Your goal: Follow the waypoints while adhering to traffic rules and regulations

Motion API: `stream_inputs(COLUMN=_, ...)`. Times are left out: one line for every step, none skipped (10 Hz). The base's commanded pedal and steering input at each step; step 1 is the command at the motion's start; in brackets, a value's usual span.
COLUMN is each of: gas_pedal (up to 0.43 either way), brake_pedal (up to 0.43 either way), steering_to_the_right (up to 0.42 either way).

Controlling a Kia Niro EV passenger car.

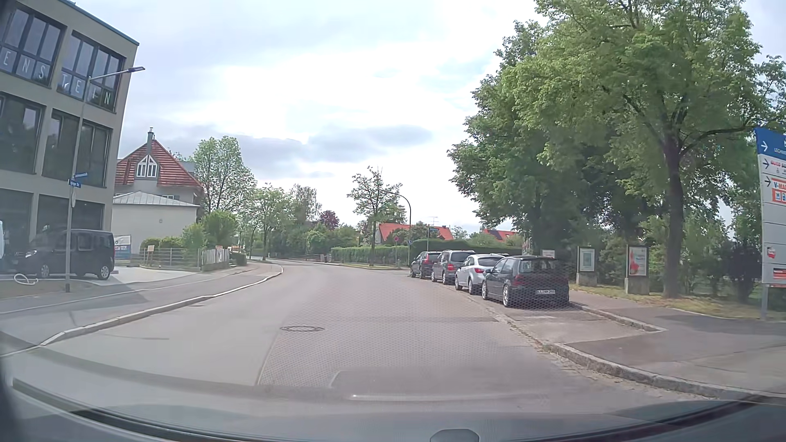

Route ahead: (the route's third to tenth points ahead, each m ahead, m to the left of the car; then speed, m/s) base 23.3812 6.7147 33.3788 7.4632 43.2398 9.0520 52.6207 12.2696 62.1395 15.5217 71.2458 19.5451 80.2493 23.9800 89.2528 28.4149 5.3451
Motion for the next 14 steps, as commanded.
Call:
stream_inputs(gas_pedal=0.268, brake_pedal=0.000, steering_to_the_right=-0.028)
stream_inputs(gas_pedal=0.268, brake_pedal=0.000, steering_to_the_right=-0.028)
stream_inputs(gas_pedal=0.268, brake_pedal=0.000, steering_to_the_right=-0.028)
stream_inputs(gas_pedal=0.268, brake_pedal=0.000, steering_to_the_right=-0.028)
stream_inputs(gas_pedal=0.268, brake_pedal=0.000, steering_to_the_right=-0.030)
stream_inputs(gas_pedal=0.268, brake_pedal=0.000, steering_to_the_right=-0.030)
stream_inputs(gas_pedal=0.268, brake_pedal=0.000, steering_to_the_right=-0.031)
stream_inputs(gas_pedal=0.268, brake_pedal=0.000, steering_to_the_right=-0.031)
stream_inputs(gas_pedal=0.268, brake_pedal=0.000, steering_to_the_right=-0.031)
stream_inputs(gas_pedal=0.268, brake_pedal=0.000, steering_to_the_right=-0.031)
stream_inputs(gas_pedal=0.268, brake_pedal=0.000, steering_to_the_right=-0.031)
stream_inputs(gas_pedal=0.268, brake_pedal=0.000, steering_to_the_right=-0.030)
stream_inputs(gas_pedal=0.260, brake_pedal=0.000, steering_to_the_right=-0.030)
stream_inputs(gas_pedal=0.260, brake_pedal=0.000, steering_to_the_right=-0.029)
